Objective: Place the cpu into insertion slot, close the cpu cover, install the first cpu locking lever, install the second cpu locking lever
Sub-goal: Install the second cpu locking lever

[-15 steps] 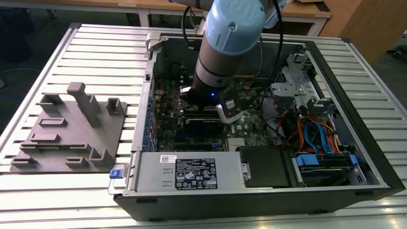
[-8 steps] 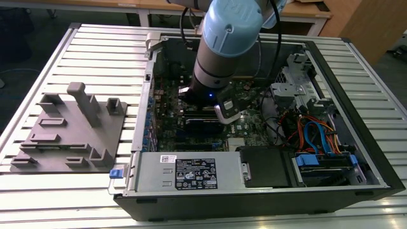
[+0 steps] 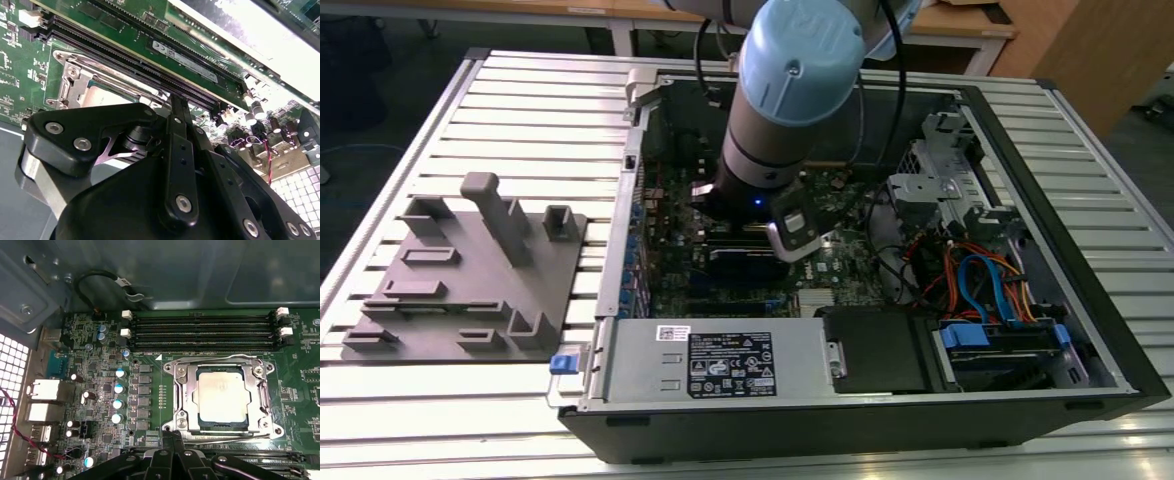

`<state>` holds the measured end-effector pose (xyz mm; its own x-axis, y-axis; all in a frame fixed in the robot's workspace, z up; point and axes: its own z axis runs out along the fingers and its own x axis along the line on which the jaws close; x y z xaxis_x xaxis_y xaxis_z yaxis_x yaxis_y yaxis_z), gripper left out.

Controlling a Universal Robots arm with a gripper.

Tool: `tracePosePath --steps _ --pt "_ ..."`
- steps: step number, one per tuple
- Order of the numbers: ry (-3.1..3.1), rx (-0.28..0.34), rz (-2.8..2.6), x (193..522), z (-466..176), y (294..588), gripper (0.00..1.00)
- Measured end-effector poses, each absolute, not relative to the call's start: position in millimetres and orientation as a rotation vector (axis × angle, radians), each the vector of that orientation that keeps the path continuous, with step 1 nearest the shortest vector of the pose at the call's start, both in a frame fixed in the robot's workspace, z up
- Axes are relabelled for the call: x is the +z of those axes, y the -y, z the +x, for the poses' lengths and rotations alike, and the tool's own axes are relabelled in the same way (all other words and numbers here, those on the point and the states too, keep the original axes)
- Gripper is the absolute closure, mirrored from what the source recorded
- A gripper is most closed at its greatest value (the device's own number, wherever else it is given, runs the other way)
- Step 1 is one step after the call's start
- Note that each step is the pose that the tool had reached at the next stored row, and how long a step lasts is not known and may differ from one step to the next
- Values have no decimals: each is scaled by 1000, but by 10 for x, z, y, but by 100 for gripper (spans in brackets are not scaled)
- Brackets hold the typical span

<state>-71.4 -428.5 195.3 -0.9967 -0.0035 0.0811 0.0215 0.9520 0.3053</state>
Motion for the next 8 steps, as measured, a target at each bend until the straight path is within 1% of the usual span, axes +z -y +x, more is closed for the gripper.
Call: tracePosePath --steps 8 --pt "3019 -503 -13 1914 -717 4286 90"
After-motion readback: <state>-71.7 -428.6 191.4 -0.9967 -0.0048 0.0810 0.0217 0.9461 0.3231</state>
